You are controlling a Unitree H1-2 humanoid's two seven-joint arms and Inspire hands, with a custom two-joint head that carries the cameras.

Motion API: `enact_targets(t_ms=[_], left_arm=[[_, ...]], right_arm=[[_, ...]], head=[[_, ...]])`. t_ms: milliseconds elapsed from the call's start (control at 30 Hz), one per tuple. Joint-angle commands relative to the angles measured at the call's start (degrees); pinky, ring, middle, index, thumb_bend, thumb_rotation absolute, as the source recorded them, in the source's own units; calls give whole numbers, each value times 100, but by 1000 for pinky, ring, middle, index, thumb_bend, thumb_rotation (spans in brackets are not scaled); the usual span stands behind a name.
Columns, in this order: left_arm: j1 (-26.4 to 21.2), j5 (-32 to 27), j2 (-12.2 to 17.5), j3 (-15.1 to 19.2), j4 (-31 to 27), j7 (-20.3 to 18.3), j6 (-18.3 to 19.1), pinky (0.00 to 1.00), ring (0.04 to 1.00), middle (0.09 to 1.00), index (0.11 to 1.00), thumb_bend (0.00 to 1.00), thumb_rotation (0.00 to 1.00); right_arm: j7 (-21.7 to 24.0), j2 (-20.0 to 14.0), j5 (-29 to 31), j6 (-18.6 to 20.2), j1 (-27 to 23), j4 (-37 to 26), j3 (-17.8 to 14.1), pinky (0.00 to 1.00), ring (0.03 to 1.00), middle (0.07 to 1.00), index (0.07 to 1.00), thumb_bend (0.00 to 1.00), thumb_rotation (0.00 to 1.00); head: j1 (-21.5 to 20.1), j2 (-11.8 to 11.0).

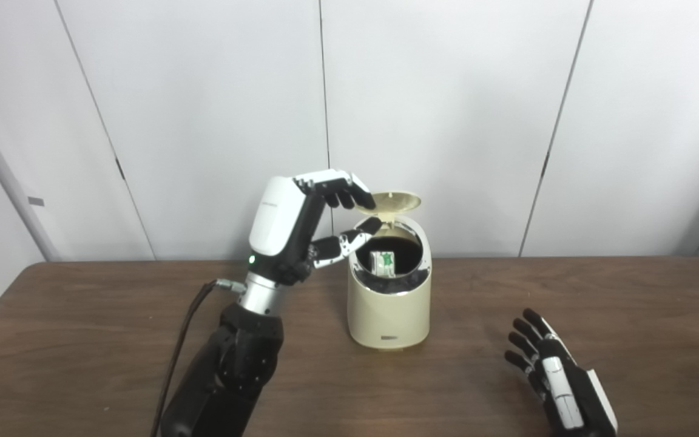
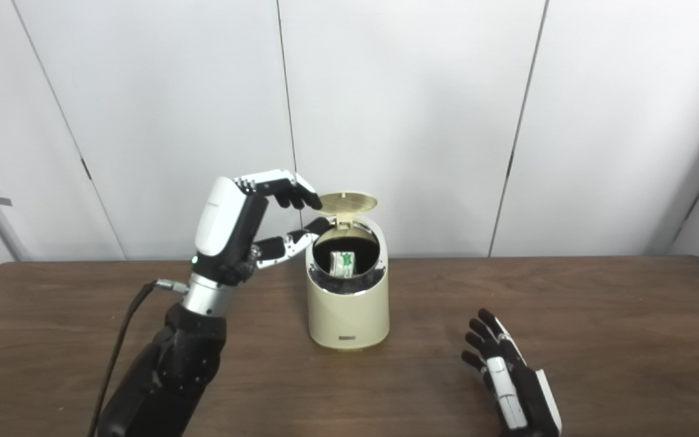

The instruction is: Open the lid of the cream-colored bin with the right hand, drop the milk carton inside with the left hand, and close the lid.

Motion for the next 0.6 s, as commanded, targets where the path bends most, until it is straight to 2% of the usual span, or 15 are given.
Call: enact_targets(t_ms=[0, 100, 167, 200, 233, 333, 367, 400, 433, 467, 500, 533, 567], left_arm=[[7, -594, -106, 201, -491, -295, 450, 359, 439, 497, 479, 478, 0], [357, -1200, -234, 443, -1052, -779, 1296, 331, 455, 525, 486, 475, 0], [705, -1624, -314, 619, -1574, -1120, 2147, 332, 462, 532, 493, 475, 0], [825, -1758, -330, 668, -1759, -1241, 2444, 369, 450, 528, 496, 487, 0], [993, -1911, -314, 706, -1942, -1374, 2672, 388, 444, 525, 497, 493, 0], [1417, -2149, -347, 790, -2341, -1544, 3212, 433, 512, 490, 511, 509, 0], [1584, -2332, -399, 856, -2444, -1584, 3377, 471, 545, 582, 503, 497, 42], [1691, -2467, -433, 900, -2510, -1613, 3487, 529, 597, 651, 636, 437, 202], [1856, -2622, -447, 945, -2580, -1665, 3609, 559, 624, 686, 705, 406, 290], [2001, -2739, -453, 979, -2616, -1703, 3671, 639, 698, 759, 799, 388, 502], [2090, -2804, -452, 992, -2639, -1721, 3706, 689, 744, 805, 846, 389, 611], [2249, -2907, -468, 1033, -2610, -1725, 3672, 715, 767, 829, 870, 390, 669], [2398, -2976, -496, 1062, -2553, -1711, 3590, 800, 827, 881, 915, 415, 771]], right_arm=[[66, -70, 106, -208, -159, -259, -84, 822, 880, 889, 894, 599, 801], [103, -170, 194, -232, -271, -285, -158, 841, 888, 889, 880, 604, 781], [80, -264, 181, -158, -475, -355, -217, 837, 887, 887, 854, 599, 774], [77, -302, 181, -145, -550, -366, -238, 842, 893, 889, 844, 594, 773], [82, -371, 158, -158, -667, -348, -255, 845, 897, 891, 838, 591, 772], [89, -517, 34, -166, -982, -345, -252, 865, 910, 900, 844, 596, 794], [61, -527, -7, -123, -1109, -388, -239, 872, 915, 912, 868, 596, 795], [39, -532, -30, -92, -1190, -419, -229, 875, 915, 918, 866, 596, 780], [4, -535, -100, 0, -1302, -487, -201, 876, 914, 921, 865, 596, 771], [-21, -547, -197, 100, -1396, -556, -167, 864, 907, 907, 850, 595, 786], [-32, -559, -269, 170, -1451, -603, -145, 852, 897, 898, 842, 595, 808], [-21, -586, -379, 264, -1563, -682, -90, 846, 893, 894, 837, 594, 819], [1, -615, -461, 363, -1681, -754, -42, 845, 882, 884, 832, 583, 840]], head=[[-30, 17], [-63, 36], [-56, 51], [-56, 52], [-60, 64], [-78, 89], [-85, 91], [-87, 93], [-89, 101], [-86, 100], [-85, 102], [-78, 107], [-72, 109]])
